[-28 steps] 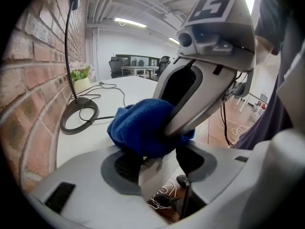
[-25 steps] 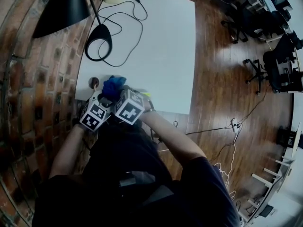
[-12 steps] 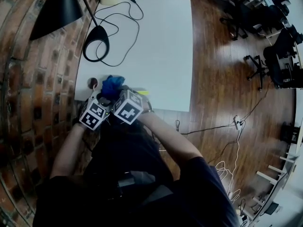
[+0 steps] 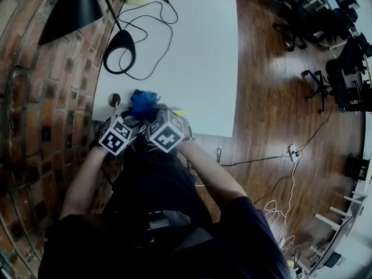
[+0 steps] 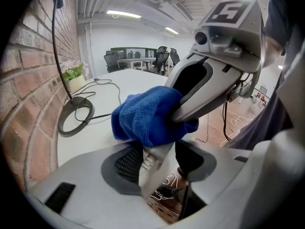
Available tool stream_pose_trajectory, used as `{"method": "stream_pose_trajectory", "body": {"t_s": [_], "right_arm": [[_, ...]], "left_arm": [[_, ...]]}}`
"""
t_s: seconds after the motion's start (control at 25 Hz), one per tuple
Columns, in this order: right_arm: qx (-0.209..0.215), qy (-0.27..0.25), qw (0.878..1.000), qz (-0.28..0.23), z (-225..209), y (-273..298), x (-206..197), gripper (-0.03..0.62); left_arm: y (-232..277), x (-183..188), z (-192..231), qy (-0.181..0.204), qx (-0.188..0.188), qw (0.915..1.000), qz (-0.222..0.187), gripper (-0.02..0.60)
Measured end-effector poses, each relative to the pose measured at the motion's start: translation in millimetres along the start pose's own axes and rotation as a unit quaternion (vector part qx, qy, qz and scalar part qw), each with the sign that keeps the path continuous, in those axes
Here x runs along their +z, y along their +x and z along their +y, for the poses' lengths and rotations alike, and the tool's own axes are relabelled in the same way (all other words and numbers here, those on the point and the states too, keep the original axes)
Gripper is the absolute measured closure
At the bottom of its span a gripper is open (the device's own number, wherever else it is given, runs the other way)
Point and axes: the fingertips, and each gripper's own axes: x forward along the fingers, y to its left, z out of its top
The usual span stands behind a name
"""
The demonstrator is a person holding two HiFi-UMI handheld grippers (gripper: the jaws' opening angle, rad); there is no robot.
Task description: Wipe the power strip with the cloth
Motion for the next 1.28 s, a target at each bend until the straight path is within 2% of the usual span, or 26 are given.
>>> {"method": "stream_pose_trajectory", "body": {"t_s": [0.44, 0.8, 1.28], "right_arm": [[-0.036, 0.040, 0.999, -0.006, -31, -27, -28, 0.511], [-0.075, 0.021, 0.997, 0.013, -51, -56, -56, 0.511], [-0.129, 0.025, 0.991, 0.013, -73, -92, -85, 0.510]], "left_arm": [[1, 0, -2, 0.007, 0.000, 0.9999, 0.016, 0.359], [4, 0, -4, 0.015, 0.006, 0.9994, 0.031, 0.357], [7, -3, -5, 0.012, 0.008, 0.9985, 0.052, 0.358]]}}
